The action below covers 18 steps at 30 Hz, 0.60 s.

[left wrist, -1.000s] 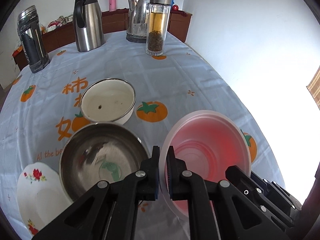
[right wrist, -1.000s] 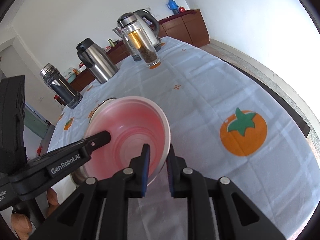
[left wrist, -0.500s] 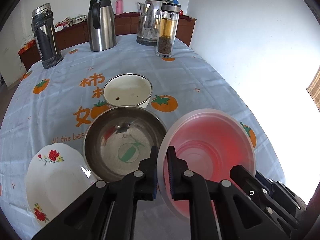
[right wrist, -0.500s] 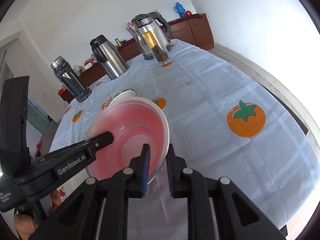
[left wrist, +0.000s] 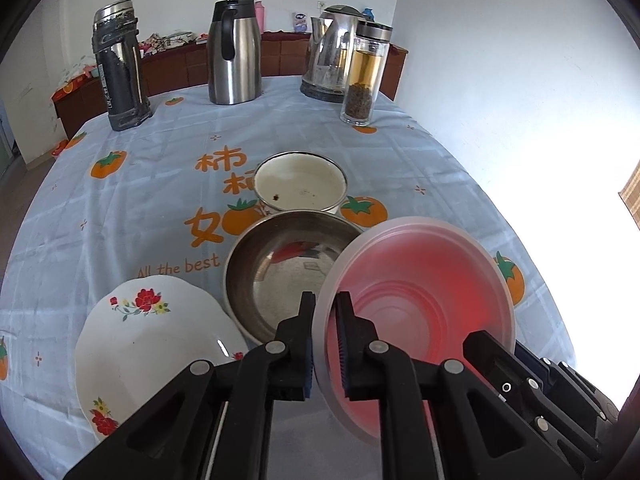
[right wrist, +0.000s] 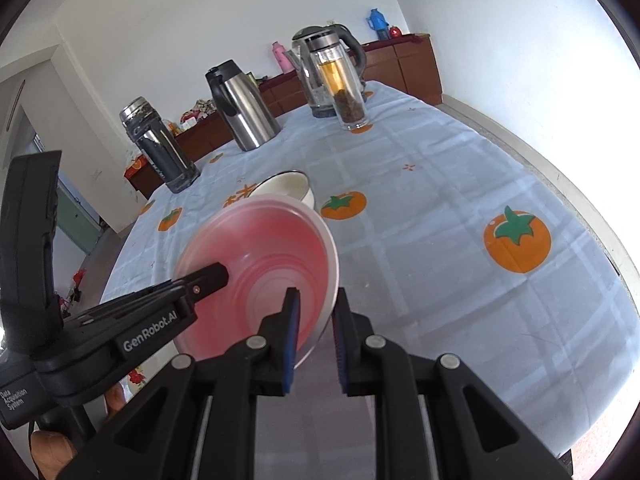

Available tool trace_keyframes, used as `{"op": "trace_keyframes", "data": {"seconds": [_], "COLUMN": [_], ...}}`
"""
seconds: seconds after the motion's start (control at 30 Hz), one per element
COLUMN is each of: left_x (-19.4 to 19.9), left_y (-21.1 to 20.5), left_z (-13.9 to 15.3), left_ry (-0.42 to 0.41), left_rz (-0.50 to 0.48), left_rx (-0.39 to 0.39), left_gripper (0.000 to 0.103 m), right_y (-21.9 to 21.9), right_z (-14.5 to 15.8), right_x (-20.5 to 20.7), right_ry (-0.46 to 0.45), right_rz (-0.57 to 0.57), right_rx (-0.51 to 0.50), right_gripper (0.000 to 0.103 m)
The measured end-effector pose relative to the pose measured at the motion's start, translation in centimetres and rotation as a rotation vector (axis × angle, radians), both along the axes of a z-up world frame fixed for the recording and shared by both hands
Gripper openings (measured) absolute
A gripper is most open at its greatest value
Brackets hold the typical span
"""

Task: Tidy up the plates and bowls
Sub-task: 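Lift the red bowl with both grippers and carry it over the steel bowl, then lower the red bowl into the steel bowl and open both grippers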

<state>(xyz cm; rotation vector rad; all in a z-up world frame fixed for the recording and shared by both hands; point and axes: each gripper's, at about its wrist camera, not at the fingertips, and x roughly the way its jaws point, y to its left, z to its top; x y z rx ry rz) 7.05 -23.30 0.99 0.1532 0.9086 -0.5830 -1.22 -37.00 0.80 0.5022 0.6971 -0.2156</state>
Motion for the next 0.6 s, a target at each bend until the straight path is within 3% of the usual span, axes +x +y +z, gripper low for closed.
{"op": "trace_keyframes", "data": {"seconds": [0.37, 0.6], "left_x": [2.6, 5.0], "left_y": [1.8, 1.7], "left_z": [0.1, -1.2], "left_ry": [0.005, 0.052], "left_rz": [0.048, 0.073], "left_rx": [0.000, 0.009], "left_gripper": [0.012, 0.013], "right_y": [1.4, 1.1], "right_z": [0.5, -0.1], "right_x": [3.2, 5.6], "right_ry": [0.006, 0.020], "right_rz": [0.050, 0.062], "right_rx": [-0.015, -0.001], "right_gripper": [0.016, 0.016]}}
